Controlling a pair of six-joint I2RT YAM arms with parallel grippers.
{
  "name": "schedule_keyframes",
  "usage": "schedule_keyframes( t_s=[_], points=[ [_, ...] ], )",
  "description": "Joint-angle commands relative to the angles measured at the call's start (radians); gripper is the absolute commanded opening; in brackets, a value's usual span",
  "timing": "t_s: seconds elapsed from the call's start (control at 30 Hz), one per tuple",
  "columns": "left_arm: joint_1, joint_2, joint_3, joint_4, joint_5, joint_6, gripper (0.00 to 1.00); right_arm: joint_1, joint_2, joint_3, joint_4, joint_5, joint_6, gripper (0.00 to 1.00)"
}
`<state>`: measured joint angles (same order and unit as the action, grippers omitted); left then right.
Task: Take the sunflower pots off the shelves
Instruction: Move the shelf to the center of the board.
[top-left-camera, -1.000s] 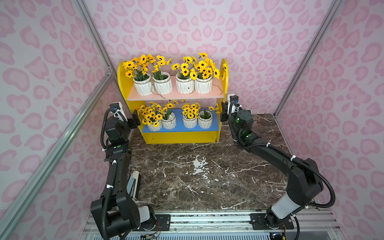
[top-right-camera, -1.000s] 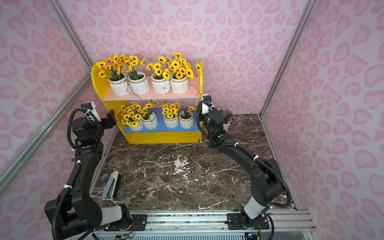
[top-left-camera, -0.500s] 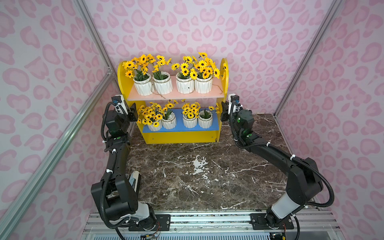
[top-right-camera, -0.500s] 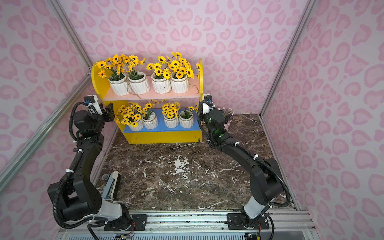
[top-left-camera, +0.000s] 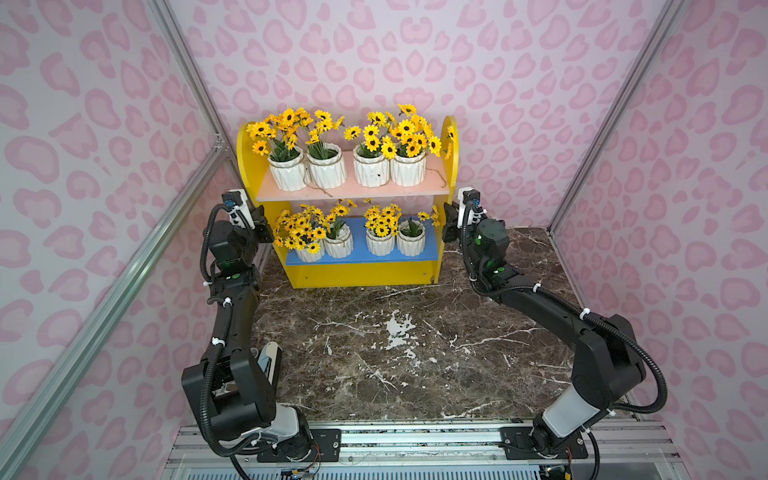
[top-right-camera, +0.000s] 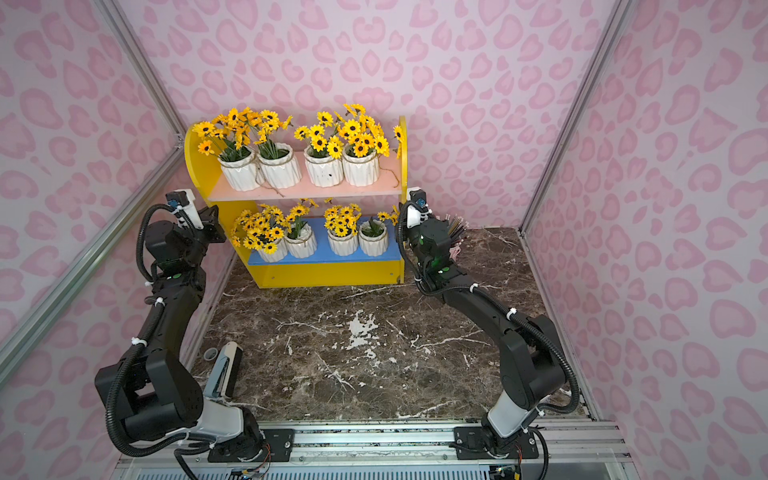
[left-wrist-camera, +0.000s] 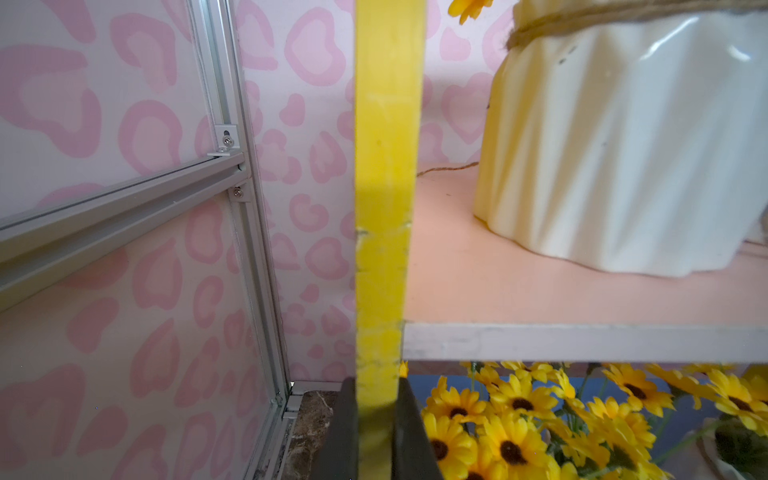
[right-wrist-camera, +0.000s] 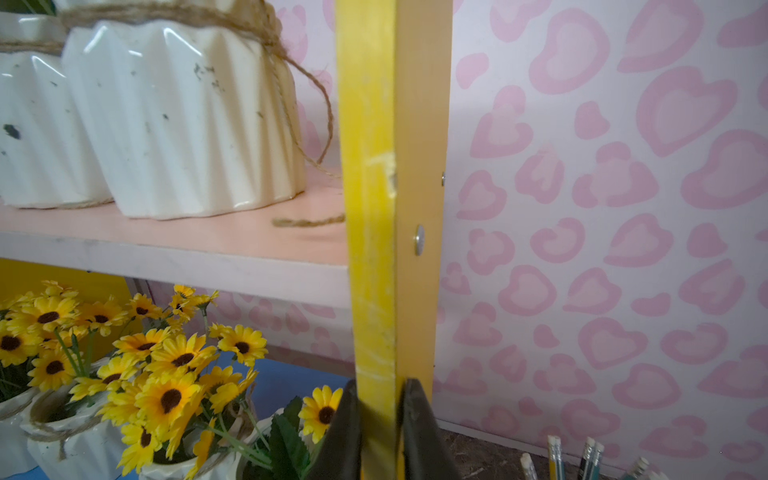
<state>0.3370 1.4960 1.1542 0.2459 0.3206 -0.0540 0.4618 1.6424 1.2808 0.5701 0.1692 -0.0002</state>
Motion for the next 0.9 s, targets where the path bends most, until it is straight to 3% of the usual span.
schedule_keyframes(
  t_s=[0.0,0.43,0.87],
  points=[
    [-0.014,-0.01,0.001,0.039,0.065,0.005,0.03,-0.01,-0.004,-0.001,0.028,0.024,0.062,0.0],
    [-0.093,-0.114,-0.051,0.019,0.059,-0.002,0.04,-0.019,-0.06,-0.034,0.036,0.039,0.051,0.0],
    [-0.108,-0.234,-0.104,-0.037,0.025,-0.05,0.04,-0.008,-0.182,-0.128,0.008,0.031,0.068,0.0]
  ],
)
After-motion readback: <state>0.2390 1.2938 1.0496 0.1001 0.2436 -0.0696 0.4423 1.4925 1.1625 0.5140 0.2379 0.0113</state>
